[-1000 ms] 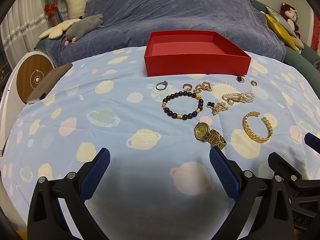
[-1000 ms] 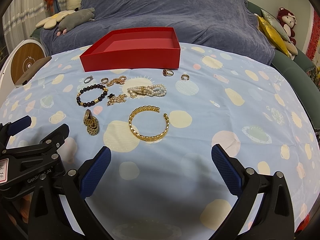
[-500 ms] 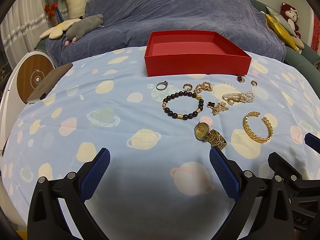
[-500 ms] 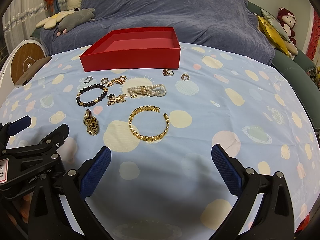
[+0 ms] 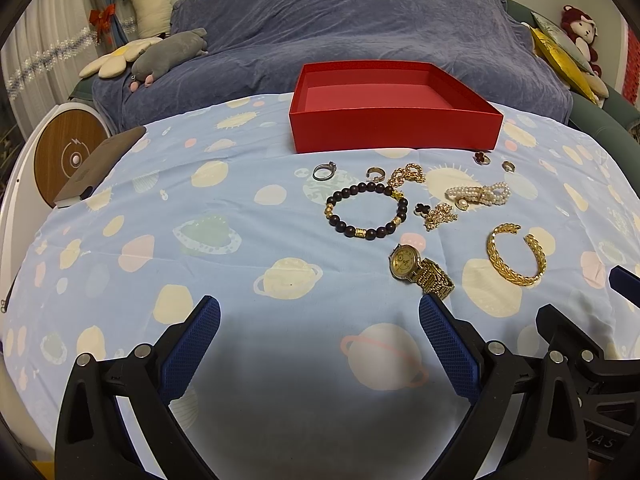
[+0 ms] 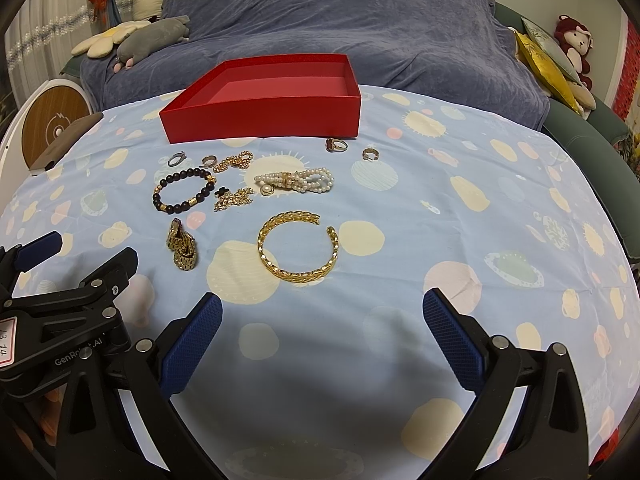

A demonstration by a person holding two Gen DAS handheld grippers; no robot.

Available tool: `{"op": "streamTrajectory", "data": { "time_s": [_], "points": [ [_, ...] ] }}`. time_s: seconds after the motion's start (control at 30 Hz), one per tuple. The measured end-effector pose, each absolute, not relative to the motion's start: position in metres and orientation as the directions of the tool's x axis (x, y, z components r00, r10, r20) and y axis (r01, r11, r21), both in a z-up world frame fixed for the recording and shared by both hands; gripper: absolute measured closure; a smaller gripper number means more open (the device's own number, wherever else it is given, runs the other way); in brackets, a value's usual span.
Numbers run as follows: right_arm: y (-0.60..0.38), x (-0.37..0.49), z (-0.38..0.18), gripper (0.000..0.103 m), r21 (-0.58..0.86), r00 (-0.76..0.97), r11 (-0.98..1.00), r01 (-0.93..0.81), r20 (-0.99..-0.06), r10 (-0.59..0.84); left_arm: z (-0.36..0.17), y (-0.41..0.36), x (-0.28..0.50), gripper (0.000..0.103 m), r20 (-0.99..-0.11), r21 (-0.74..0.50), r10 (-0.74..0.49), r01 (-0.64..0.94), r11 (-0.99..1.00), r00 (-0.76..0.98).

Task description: Organize jewelry

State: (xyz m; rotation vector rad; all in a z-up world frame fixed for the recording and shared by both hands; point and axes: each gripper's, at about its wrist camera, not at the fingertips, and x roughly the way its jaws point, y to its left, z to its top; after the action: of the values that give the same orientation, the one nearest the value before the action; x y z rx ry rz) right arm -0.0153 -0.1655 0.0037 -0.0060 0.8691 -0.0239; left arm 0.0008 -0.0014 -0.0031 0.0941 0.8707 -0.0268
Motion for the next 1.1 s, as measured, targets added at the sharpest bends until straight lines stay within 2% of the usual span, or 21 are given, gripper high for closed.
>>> {"op": "streamTrajectory", "data": {
  "time_s": [0.6,0.97,1.03,1.1],
  "points": [
    [-0.166,-0.015,0.002,0.005,-0.014,0.644,1.0,0.018,-0.765,-0.023,-0.003,0.0,0.001,0.006,-0.766,0.07,0.014,0.062,0.996,0.643],
    [-0.162,0.004,-0.011,0.005,-0.044,0.626,0.999,-0.012,-0.78,-0.027,-0.004,0.029,0.01,0.006,-0.78,-0.001,-0.022,0.033,0.999,0.625],
    [-0.162,0.01,-0.014,0.007,-0.039,0.617,0.999,-0.015,-0.787,-0.022,-0.006,0.033,0.011,0.006,-0.785,-0.002,-0.02,0.03,1.0,0.619],
    [-0.164,0.017,-0.018,0.015,-0.03,0.602,0.999,-0.013,-0.798,-0.016,-0.008,0.036,0.011,0.006,-0.79,-0.006,-0.027,0.037,0.999,0.613]
  ]
}}
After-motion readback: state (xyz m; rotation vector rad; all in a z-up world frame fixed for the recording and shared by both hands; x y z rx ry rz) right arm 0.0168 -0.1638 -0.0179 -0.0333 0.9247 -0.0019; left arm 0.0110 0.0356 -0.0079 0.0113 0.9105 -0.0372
